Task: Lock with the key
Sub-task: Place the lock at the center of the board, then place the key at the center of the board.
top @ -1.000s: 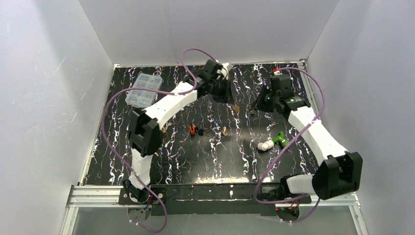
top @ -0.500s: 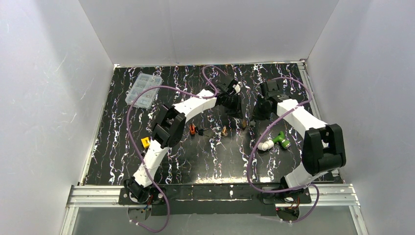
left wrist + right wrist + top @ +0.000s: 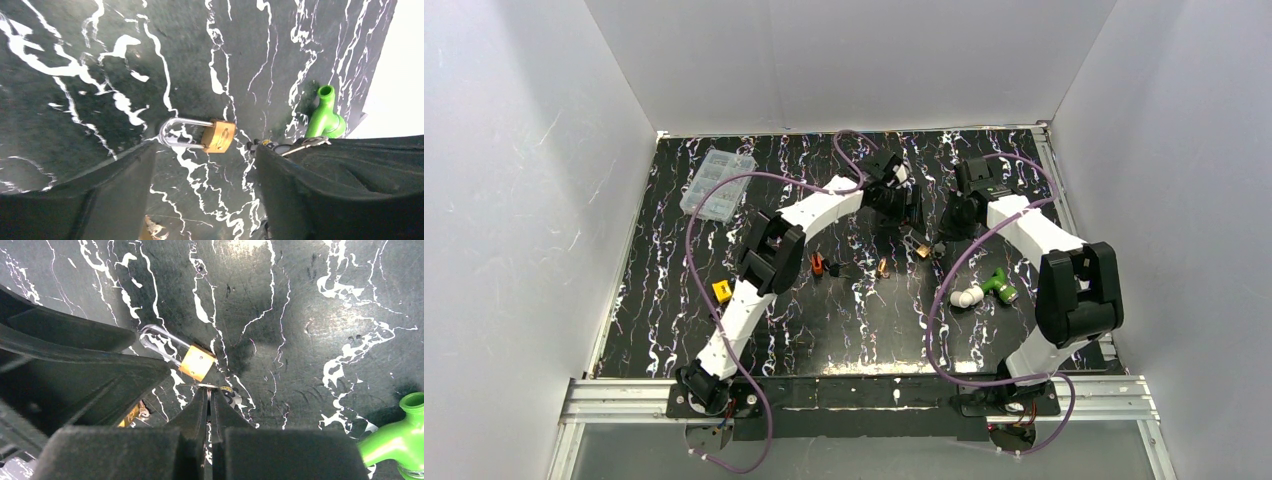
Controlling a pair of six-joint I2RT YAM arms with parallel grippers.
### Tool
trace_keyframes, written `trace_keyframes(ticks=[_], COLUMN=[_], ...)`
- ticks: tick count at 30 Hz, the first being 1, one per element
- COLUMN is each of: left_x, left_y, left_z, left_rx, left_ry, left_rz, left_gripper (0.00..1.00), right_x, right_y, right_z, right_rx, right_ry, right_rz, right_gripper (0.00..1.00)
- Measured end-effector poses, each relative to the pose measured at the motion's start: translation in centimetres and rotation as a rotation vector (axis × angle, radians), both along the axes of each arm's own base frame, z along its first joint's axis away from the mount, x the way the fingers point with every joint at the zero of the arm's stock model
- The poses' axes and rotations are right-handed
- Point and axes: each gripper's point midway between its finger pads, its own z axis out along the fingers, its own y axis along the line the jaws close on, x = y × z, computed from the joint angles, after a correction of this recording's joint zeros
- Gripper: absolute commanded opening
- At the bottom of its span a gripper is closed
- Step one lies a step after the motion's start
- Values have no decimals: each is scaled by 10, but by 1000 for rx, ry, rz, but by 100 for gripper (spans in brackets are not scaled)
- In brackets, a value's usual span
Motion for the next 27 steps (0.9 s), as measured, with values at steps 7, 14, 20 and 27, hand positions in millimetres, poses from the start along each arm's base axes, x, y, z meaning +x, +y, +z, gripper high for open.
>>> trace_keyframes(ticks=[7, 14, 20, 27], left_x=[17, 21, 7, -28], left_y=[17, 33, 58, 101], left_z=[21, 78, 136, 165], left_rx=[19, 27, 27, 73], left_ry=[-47, -151, -252, -298], left_rz=[11, 14, 30, 43], left_gripper=[98, 98, 98, 98], right_x=[5, 10, 12, 10], right_y=[7, 15, 19, 23], right_z=[1, 1, 2, 0], right_rx=[30, 56, 74, 84], right_ry=[14, 25, 26, 37], right_rz=[17, 32, 40, 52], right_gripper=[15, 20, 31, 48])
